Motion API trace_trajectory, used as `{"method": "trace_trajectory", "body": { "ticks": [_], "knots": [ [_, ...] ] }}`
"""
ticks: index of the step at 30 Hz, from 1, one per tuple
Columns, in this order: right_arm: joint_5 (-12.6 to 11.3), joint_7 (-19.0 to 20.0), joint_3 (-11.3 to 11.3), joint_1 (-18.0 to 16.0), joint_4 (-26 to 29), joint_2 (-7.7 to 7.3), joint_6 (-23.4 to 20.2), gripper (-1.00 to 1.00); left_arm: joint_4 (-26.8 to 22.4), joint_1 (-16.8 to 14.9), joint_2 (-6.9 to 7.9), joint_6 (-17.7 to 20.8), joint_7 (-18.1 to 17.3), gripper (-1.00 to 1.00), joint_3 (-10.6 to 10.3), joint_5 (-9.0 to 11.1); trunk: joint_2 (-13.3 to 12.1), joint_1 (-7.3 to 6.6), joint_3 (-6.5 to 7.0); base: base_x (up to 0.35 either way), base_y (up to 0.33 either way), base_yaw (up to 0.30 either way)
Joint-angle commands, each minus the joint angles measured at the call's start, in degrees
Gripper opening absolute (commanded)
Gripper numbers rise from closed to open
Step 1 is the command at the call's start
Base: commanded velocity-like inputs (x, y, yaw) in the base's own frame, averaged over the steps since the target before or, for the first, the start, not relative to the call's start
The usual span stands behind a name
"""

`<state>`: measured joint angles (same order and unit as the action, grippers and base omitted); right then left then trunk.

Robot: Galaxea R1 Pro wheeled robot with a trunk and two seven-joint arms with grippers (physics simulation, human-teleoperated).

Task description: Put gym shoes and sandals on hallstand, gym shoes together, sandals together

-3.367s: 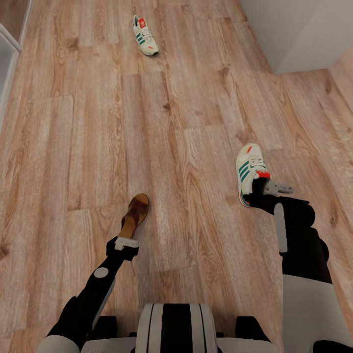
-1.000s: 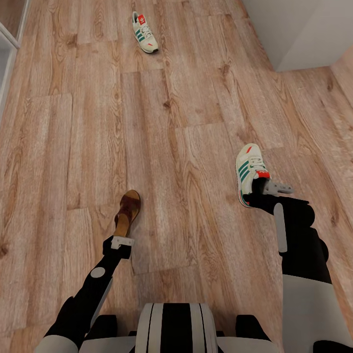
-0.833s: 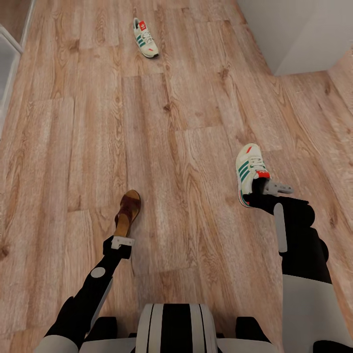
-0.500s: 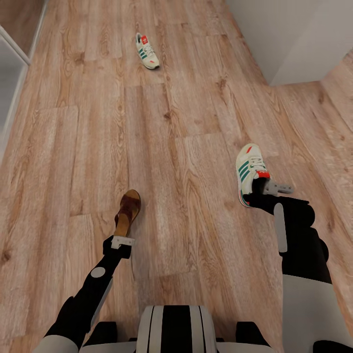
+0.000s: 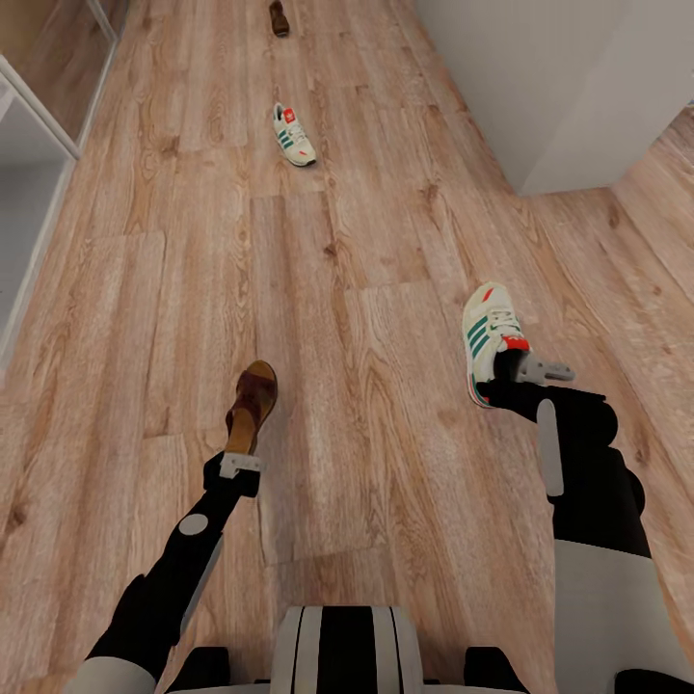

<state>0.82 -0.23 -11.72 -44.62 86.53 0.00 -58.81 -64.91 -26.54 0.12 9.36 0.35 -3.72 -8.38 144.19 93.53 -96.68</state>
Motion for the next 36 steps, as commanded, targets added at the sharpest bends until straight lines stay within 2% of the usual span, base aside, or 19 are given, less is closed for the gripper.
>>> {"method": "trace_trajectory", "body": {
  "ticks": [1,5,6,8,13,29,36],
  "knots": [
    [-0.03,0.22,0.33,-0.20,-0.29,0.33,0.08,-1.00,0.22,0.33,-0.32,0.01,0.00,-1.00,-0.17,-0.93,0.01,-0.01,-0.03,0.000,0.000,0.000],
    [-0.01,0.08,1.05,-0.31,-1.58,0.39,1.38,-1.00,0.13,0.61,-1.53,-0.31,0.00,-1.00,-0.16,-0.90,0.01,-0.01,-0.03,0.000,0.000,0.000],
    [0.00,0.09,1.06,-0.32,-1.75,0.40,1.70,-1.00,0.10,0.61,-1.25,-0.24,0.00,-1.00,-0.15,-0.84,0.01,-0.01,-0.03,0.000,0.000,0.000],
    [0.04,0.05,1.28,-0.36,-1.09,0.43,1.03,-1.00,0.00,0.64,-0.88,-0.05,0.02,-1.00,-0.15,-0.63,0.01,-0.01,-0.03,0.000,0.000,0.000],
    [0.06,0.22,1.59,-0.38,0.52,0.44,-0.57,-1.00,-0.09,0.77,-2.18,0.12,0.08,-1.00,-0.15,-0.66,0.01,-0.01,-0.03,0.000,0.000,0.000],
    [-0.21,0.13,1.37,-0.38,0.87,0.36,-0.51,-1.00,-0.39,0.79,-2.31,0.22,0.16,-1.00,0.21,-0.59,0.01,-0.01,0.07,0.000,0.000,0.000],
    [-0.20,0.06,1.41,-0.38,0.90,0.35,0.24,-1.00,-0.60,0.79,-2.32,0.22,0.18,-1.00,0.20,-0.58,-0.07,-0.16,1.98,0.000,0.000,0.000]
  ]
}}
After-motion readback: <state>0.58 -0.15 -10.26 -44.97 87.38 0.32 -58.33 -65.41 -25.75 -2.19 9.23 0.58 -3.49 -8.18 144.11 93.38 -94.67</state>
